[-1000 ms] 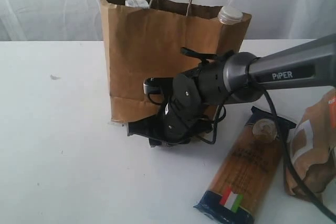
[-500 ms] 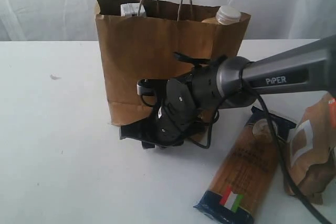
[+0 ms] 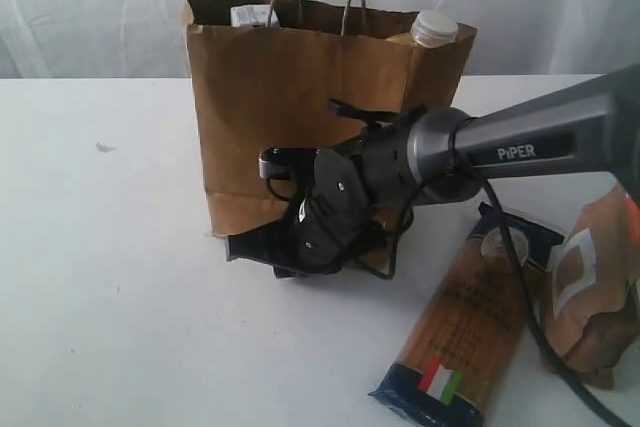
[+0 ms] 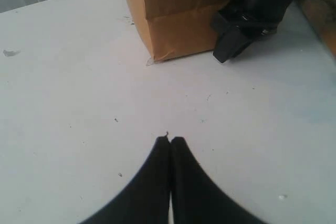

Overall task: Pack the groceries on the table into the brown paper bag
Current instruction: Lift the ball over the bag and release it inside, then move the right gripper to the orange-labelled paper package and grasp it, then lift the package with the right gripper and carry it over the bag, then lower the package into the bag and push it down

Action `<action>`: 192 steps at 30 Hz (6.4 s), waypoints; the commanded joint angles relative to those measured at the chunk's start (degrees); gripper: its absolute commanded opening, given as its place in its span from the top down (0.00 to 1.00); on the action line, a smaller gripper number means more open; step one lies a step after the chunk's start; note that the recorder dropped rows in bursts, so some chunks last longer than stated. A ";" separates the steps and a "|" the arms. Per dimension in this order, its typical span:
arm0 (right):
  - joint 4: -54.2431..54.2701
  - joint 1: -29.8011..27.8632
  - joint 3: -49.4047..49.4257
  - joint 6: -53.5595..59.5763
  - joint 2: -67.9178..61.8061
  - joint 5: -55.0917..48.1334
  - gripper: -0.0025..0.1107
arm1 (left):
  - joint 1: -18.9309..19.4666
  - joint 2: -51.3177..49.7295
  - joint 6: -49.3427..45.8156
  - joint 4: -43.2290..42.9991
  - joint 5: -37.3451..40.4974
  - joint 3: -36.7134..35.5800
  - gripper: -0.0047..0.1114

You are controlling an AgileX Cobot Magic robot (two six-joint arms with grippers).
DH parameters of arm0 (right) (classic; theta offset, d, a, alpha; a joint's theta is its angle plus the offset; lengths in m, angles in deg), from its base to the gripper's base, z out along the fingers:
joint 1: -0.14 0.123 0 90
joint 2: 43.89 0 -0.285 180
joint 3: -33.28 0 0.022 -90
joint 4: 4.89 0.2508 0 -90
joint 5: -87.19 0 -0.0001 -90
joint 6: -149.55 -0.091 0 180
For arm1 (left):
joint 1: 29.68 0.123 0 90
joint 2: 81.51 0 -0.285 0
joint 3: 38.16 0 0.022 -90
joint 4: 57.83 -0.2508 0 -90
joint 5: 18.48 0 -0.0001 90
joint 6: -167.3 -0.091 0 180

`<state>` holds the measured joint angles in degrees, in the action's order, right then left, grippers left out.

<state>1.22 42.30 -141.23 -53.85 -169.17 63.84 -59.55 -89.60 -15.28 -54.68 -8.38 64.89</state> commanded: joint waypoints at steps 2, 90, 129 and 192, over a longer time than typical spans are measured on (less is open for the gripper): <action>-0.01 0.04 0.92 0.80 -1.40 -5.52 0.92 | 0.03 0.30 -0.20 -0.07 0.20 -0.27 0.96; -24.50 -20.07 19.62 -2.33 55.68 -32.94 0.36 | 0.03 0.30 -0.20 -0.07 0.20 -0.27 0.96; -20.98 -30.19 23.69 5.94 53.35 -17.66 0.98 | 0.03 0.30 -0.20 -0.07 0.20 -0.27 0.96; -12.16 -7.35 -33.34 47.64 23.82 -33.78 0.98 | 0.03 0.30 -0.20 -0.07 0.20 -0.27 0.96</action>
<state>-9.93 34.90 -173.56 -7.18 -144.46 30.02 -59.55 -89.60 -15.28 -54.68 -8.38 64.89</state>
